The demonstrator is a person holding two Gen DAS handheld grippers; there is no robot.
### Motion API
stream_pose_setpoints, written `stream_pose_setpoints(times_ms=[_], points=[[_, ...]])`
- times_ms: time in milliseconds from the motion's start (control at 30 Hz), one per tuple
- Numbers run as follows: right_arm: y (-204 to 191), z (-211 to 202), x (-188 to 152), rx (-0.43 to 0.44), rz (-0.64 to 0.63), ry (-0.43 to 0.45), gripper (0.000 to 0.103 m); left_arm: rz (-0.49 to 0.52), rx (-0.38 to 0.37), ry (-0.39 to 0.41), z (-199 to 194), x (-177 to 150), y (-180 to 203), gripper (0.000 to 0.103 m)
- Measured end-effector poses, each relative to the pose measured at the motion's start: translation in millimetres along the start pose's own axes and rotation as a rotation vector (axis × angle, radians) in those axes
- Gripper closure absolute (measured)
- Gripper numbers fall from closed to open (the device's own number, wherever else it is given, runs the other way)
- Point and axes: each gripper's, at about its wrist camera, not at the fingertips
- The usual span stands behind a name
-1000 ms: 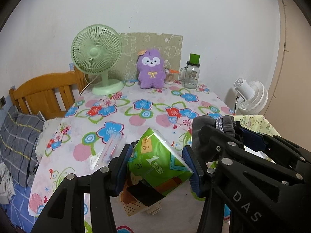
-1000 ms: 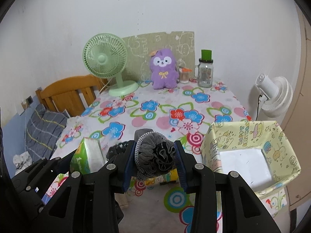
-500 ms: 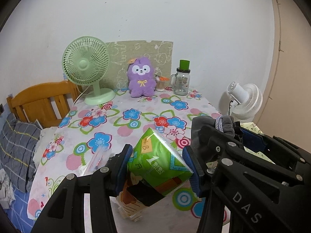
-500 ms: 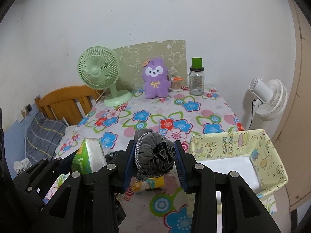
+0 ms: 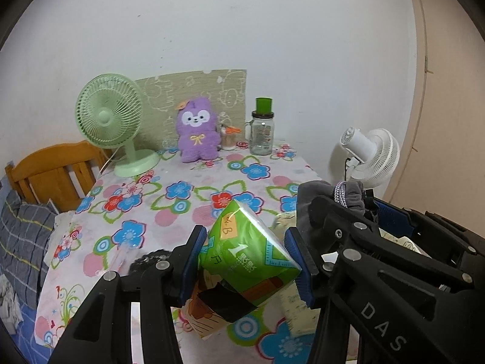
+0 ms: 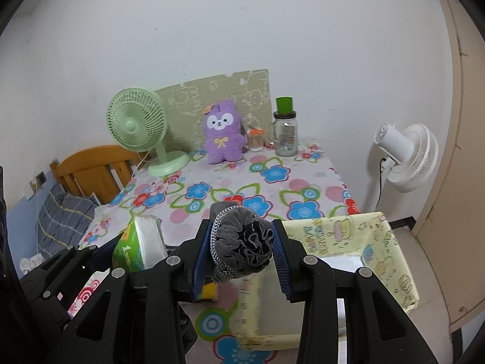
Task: Organize soft objects
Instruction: 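Lift the tissue pack and hat and carry both over the fabric box, then open both tools to drop the tissue pack and hat into the box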
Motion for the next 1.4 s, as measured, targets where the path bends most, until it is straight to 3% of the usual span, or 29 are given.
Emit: stream_pose_setpoints(times_ms=[767,1167,1400], points=[[101.8,5.9,-18.3,-0.091,0.075,-0.045,0.061,0.067,-0.085,-0.073,42.4,-8.4,95.0,0.048],[134.7,45.4,-34.0,-0.088,0.114,-0.124,0.061,0.091,-0.077,-0.201,95.6,-21.1,116.6,0.048],[138.8,66.6,-39.2,-0.081,0.124,-0.164,0.061,0.067,-0.079,-0.273,111.5,-23.9,114.3,0.042]])
Point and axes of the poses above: each gripper's, at about its wrist camera, not at the fingertips, and z roughly the way its jaws point, y to its right, x to its top, and after that the axes turned 12 degrees about -z, right-handed
